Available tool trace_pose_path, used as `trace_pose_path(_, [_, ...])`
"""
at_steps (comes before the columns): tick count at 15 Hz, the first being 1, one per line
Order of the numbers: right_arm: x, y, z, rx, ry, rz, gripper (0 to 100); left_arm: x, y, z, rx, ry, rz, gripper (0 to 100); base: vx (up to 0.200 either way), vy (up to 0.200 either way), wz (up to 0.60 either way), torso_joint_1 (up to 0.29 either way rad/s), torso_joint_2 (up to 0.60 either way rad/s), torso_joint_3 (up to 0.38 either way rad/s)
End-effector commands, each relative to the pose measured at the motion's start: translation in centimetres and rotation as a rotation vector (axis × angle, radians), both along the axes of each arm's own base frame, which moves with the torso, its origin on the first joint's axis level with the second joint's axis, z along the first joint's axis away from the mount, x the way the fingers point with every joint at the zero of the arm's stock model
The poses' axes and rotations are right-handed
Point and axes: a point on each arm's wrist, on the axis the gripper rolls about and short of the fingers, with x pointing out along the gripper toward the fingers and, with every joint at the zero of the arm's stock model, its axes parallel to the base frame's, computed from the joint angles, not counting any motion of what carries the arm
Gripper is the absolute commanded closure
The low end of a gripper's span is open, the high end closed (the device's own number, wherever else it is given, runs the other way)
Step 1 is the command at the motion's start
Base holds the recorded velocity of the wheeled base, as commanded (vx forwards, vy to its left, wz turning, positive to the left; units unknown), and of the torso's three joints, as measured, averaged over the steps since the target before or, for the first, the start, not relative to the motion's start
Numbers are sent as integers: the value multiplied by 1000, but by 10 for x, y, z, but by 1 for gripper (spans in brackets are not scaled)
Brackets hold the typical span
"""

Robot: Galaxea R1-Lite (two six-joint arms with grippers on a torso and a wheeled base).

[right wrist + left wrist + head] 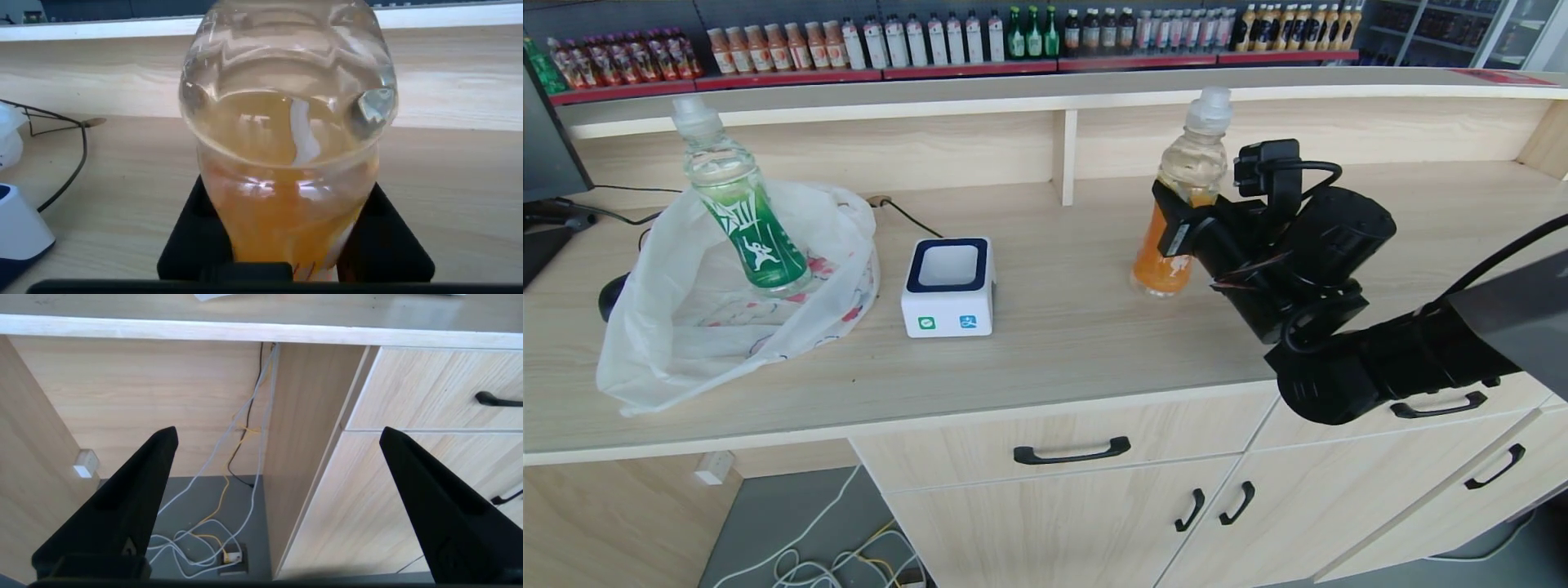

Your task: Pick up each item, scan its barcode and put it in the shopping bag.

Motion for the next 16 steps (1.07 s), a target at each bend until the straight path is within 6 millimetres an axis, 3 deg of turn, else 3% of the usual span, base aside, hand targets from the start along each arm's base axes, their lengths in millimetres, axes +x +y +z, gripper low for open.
trace_pose_path(1, [-1, 0, 2, 3, -7, 1, 100, 0, 0, 0, 0, 0, 1, 0, 0, 0, 0, 0, 0, 0])
trace_pose_path(5, [-4, -1, 8, 11, -21, 3, 100, 0, 0, 0, 0, 0, 1, 0, 0, 0, 0, 0, 0, 0])
trace_pose_path(11, [-21, -5, 33, 38, -76, 13, 100, 0, 0, 0, 0, 0, 1, 0, 0, 0, 0, 0, 0, 0])
trace_pose_path(13, [-33, -3, 39, 41, -79, 31, 100, 0, 0, 0, 0, 0, 1, 0, 0, 0, 0, 0, 0, 0])
trace_pose_path(16, [-67, -12, 46, 34, -67, 52, 100, 0, 0, 0, 0, 0, 1, 0, 0, 0, 0, 0, 0, 0])
